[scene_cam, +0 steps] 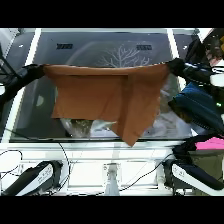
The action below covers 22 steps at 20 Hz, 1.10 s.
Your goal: Fold the clothes and pants, and hang the long-sleeved shirts on hangers.
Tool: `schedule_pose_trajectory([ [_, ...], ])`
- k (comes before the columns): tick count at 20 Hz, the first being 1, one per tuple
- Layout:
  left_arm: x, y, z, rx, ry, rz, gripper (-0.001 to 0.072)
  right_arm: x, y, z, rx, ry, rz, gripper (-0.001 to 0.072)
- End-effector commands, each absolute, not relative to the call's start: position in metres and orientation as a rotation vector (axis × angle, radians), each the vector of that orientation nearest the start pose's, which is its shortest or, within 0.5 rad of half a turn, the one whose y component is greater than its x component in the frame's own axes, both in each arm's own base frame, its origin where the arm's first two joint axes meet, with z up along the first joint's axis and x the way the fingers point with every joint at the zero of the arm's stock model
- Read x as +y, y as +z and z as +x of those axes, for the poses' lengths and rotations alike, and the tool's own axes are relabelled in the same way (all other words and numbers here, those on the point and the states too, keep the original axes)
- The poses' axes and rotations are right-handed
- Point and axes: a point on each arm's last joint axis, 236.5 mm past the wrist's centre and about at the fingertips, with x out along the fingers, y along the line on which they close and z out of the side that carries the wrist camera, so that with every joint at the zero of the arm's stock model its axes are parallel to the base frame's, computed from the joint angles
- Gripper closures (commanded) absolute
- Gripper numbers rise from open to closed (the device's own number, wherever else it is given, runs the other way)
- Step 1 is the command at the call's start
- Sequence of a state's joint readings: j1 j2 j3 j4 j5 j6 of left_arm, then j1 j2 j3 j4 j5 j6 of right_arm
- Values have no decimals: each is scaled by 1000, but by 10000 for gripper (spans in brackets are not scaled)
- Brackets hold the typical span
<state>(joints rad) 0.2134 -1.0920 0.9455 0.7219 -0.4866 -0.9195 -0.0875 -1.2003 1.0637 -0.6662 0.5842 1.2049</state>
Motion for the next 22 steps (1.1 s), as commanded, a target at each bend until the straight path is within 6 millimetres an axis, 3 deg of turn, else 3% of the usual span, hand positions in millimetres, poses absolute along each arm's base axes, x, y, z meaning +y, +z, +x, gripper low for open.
schedule_pose_trajectory([
  [1,45,85,490,487,-2,-268,688,67,64,521,579,149,510,700],
  [5,56,75,496,485,29,-230,688,79,19,512,718,185,492,700],
  [8,52,60,488,554,-16,-115,688,86,5,498,794,230,418,700],
  [13,45,15,460,756,-114,-46,688,86,-9,482,871,265,324,700],
  [18,64,-12,431,895,-95,-133,688,94,-20,464,958,307,306,700],
  [22,49,-29,413,992,-157,-166,688,95,-32,444,1047,343,252,700],
])
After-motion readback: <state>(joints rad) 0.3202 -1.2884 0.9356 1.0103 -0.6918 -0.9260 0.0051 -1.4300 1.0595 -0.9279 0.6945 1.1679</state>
